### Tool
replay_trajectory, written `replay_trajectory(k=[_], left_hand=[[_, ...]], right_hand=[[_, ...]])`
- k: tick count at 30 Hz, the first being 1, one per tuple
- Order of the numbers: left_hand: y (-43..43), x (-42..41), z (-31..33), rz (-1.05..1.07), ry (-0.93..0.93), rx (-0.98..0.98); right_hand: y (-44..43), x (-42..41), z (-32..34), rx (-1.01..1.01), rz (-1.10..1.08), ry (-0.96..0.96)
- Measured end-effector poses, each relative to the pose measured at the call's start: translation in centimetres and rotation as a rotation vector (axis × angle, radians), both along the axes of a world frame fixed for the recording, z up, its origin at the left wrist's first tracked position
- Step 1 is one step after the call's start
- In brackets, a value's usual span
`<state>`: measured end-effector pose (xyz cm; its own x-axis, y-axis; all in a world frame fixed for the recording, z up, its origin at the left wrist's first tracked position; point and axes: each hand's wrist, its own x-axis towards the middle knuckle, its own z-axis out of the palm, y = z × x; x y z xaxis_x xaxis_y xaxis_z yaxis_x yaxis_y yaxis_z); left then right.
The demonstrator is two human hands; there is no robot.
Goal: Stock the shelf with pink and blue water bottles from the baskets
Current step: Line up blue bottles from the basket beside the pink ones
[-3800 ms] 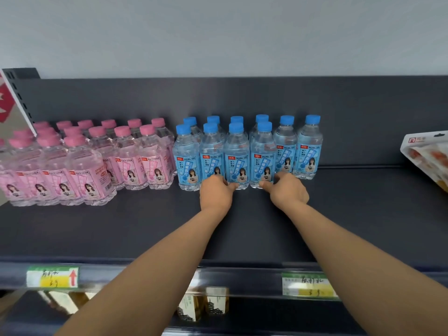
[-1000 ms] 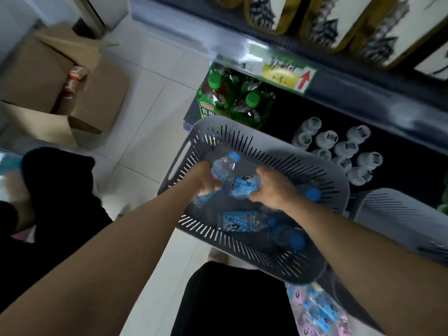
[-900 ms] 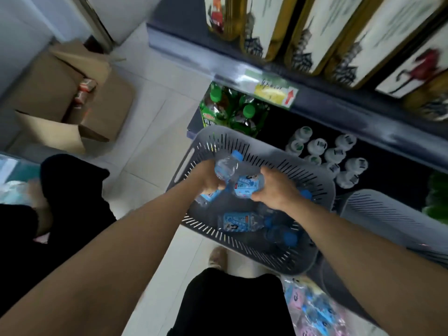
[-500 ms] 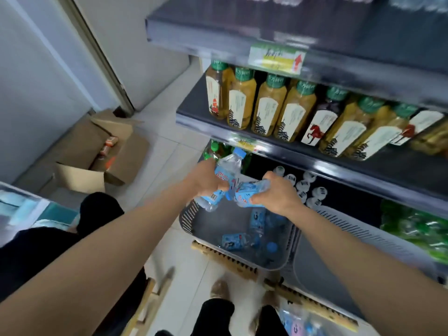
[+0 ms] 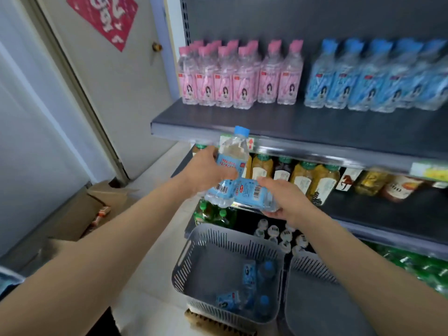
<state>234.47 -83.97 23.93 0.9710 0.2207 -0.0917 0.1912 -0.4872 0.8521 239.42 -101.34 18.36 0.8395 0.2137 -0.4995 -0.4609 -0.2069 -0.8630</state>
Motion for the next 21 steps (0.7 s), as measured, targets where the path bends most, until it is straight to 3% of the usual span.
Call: replay_trajectory(k=[5, 13, 17, 21], left_hand=[[-1.2, 1.6, 4.1, 0.021, -0.151, -0.122], [-4.8, 7.3, 7.0, -0.052, -0.242, -0.339], [-7.8, 11.1, 7.0, -0.103, -0.241, -0.4], [-11.2, 15.0, 6.7, -0.163, -0.241, -0.412]], right_hand=[[-2.2, 1.4, 4.1, 0.252, -0.175, 0.041], [-7.1, 4.5, 9.4, 0.936, -0.29, 0.058], [-10.3, 6.8, 10.6, 1.033, -0.235, -0.01], [-13.8, 9.5, 10.8, 0.839, -0.233, -0.093]])
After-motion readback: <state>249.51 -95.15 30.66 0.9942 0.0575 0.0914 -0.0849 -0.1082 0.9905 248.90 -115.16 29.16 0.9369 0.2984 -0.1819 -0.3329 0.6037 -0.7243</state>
